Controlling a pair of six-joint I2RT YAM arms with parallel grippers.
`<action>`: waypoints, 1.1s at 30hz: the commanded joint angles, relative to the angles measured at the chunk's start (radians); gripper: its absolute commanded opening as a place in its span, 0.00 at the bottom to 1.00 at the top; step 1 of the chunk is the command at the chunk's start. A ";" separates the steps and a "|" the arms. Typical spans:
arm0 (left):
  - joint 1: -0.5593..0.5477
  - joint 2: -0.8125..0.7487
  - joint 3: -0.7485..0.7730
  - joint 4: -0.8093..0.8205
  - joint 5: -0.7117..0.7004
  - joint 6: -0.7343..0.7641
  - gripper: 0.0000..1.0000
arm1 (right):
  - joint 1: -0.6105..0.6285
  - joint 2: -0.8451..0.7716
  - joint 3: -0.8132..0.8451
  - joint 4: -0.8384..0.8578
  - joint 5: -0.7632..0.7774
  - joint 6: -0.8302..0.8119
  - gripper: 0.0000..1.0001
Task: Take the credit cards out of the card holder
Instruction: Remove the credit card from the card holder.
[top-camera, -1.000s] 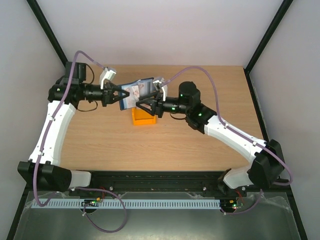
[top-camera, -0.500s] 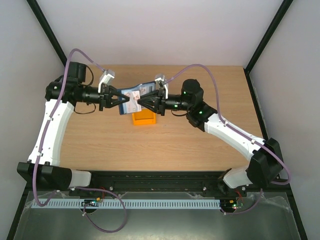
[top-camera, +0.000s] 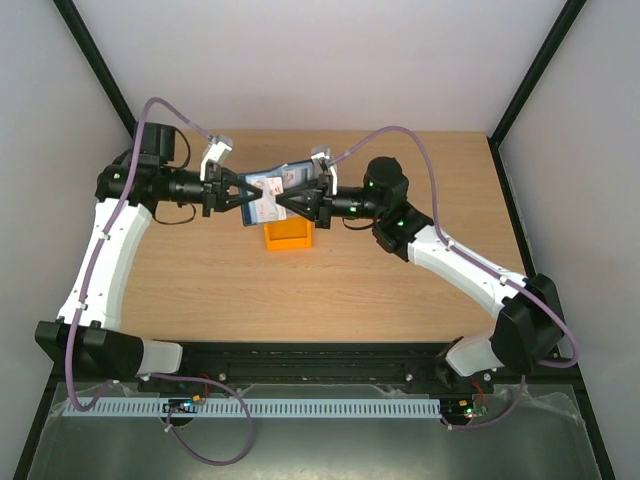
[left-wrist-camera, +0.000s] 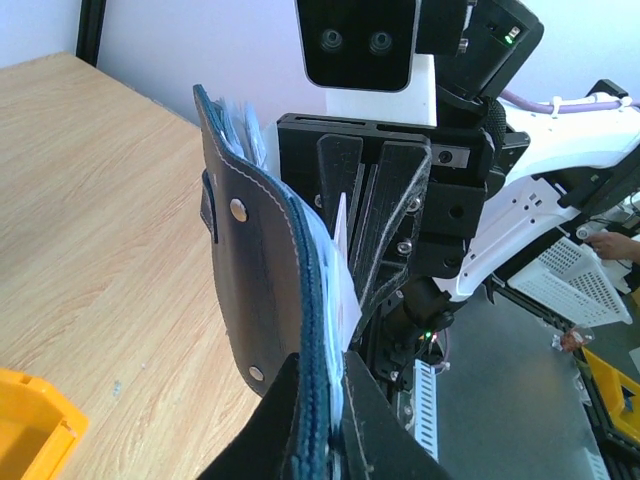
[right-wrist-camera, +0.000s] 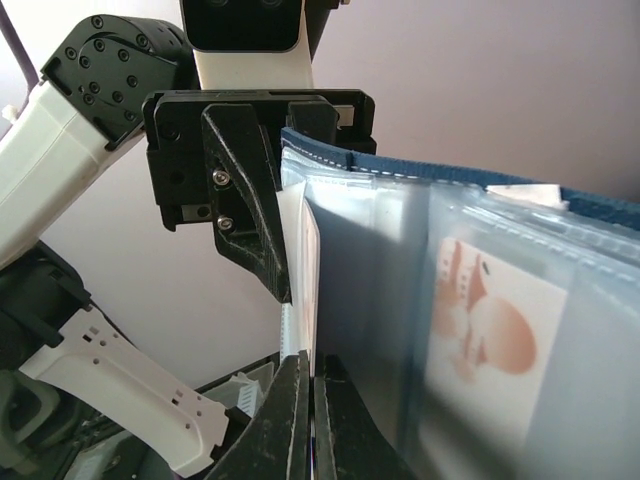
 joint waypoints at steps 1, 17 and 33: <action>-0.014 -0.004 -0.020 0.033 0.013 -0.017 0.08 | -0.008 -0.045 -0.008 0.026 0.038 -0.014 0.02; -0.039 -0.006 -0.040 -0.023 0.018 0.060 0.15 | -0.042 -0.081 -0.004 -0.094 0.107 -0.076 0.02; -0.039 -0.005 -0.043 -0.007 -0.013 0.046 0.02 | -0.086 -0.129 -0.013 -0.199 0.128 -0.141 0.02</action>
